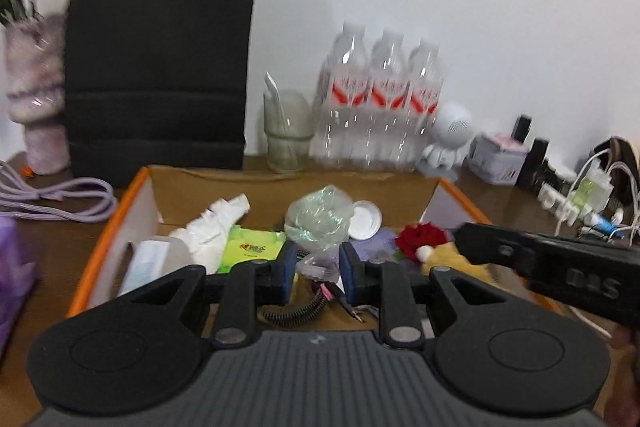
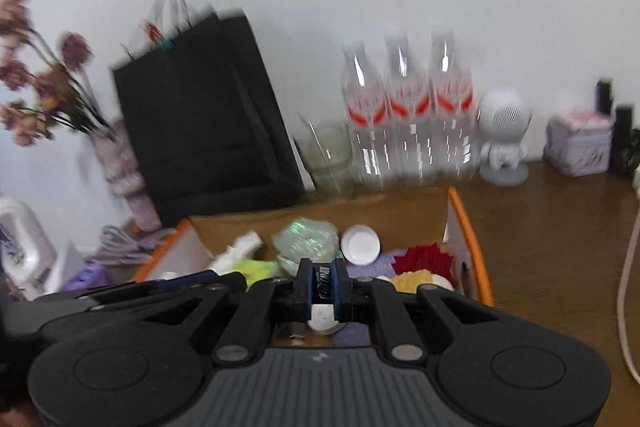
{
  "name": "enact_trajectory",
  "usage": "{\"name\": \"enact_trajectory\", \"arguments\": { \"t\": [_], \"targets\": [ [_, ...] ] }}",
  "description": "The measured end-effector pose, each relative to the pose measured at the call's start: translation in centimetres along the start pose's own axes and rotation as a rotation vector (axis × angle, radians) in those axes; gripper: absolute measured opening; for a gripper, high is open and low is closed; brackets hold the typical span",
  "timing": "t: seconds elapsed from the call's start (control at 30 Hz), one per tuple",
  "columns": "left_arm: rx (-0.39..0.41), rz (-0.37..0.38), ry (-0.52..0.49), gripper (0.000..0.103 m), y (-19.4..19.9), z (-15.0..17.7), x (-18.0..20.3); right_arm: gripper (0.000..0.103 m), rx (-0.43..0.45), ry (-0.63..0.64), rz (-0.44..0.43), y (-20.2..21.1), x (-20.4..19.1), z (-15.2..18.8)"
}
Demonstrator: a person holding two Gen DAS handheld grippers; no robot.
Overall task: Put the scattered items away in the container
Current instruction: 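Carry both held pieces up and over into the cardboard box, then open both tools to drop the pieces inside the box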
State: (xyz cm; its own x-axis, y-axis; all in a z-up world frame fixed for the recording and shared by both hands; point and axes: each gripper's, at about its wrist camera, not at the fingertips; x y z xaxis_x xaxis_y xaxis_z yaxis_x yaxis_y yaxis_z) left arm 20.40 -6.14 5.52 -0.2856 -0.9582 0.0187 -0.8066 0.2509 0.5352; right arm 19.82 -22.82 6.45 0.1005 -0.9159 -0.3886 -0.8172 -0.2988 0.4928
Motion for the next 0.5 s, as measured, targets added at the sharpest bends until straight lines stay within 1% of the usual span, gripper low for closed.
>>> {"name": "enact_trajectory", "arguments": {
  "t": [0.07,0.1,0.13,0.17,0.2,0.27,0.3,0.33,0.37,0.4,0.43,0.5],
  "targets": [
    [-0.036,0.025,0.006,0.024,-1.5,0.0,-0.7,0.010,-0.068,-0.005,0.016,-2.6,0.6,-0.6],
    [-0.050,0.030,0.011,0.025,-2.0,0.0,-0.8,0.012,-0.103,0.008,0.038,-3.8,0.7,-0.8],
    [-0.069,0.038,0.005,0.028,-2.5,0.1,-1.0,0.012,-0.115,0.012,0.058,-4.3,0.9,-0.8],
    [-0.080,0.047,0.001,0.035,-2.8,0.2,-1.3,0.014,-0.114,0.001,0.070,-4.7,1.3,-0.7],
    [-0.079,0.050,0.008,0.044,-2.9,0.3,-1.6,0.026,-0.115,-0.024,0.075,-5.0,1.8,-0.6],
    [-0.075,0.060,0.041,0.049,-3.0,0.3,-2.2,0.040,-0.126,-0.081,0.041,-5.3,2.6,-0.6],
    [-0.083,0.074,0.065,0.050,-3.1,0.2,-2.5,0.042,-0.132,-0.091,0.020,-5.3,2.7,-0.6],
    [-0.093,0.091,0.085,0.051,-3.1,0.2,-2.8,0.042,-0.126,-0.093,0.017,-5.0,2.6,-0.6],
    [-0.097,0.099,0.095,0.054,-3.1,0.2,-3.0,0.047,-0.117,-0.088,0.020,-4.9,2.3,-0.7],
    [-0.094,0.090,0.098,0.056,-3.0,0.2,-3.0,0.053,-0.113,-0.080,0.018,-4.8,2.0,-0.7],
    [-0.092,0.080,0.094,0.057,-2.9,0.0,-2.9,0.056,-0.113,-0.078,0.012,-4.8,1.8,-0.7],
    [-0.096,0.052,0.077,0.056,-2.7,-0.2,-2.6,0.057,-0.113,-0.088,0.001,-4.9,1.5,-0.7]
  ]
}}
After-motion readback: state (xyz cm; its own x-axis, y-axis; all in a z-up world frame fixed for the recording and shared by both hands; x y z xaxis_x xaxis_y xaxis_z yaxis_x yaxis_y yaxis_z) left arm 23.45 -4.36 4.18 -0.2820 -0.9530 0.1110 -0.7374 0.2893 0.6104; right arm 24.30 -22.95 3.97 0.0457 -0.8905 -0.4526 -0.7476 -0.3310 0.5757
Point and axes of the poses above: each gripper's, at about its wrist camera, not at the fingertips, and y roughly against the way its jaws point, x to its right, z to its underside, and after that the axes turned 8 degrees about -y, right-handed
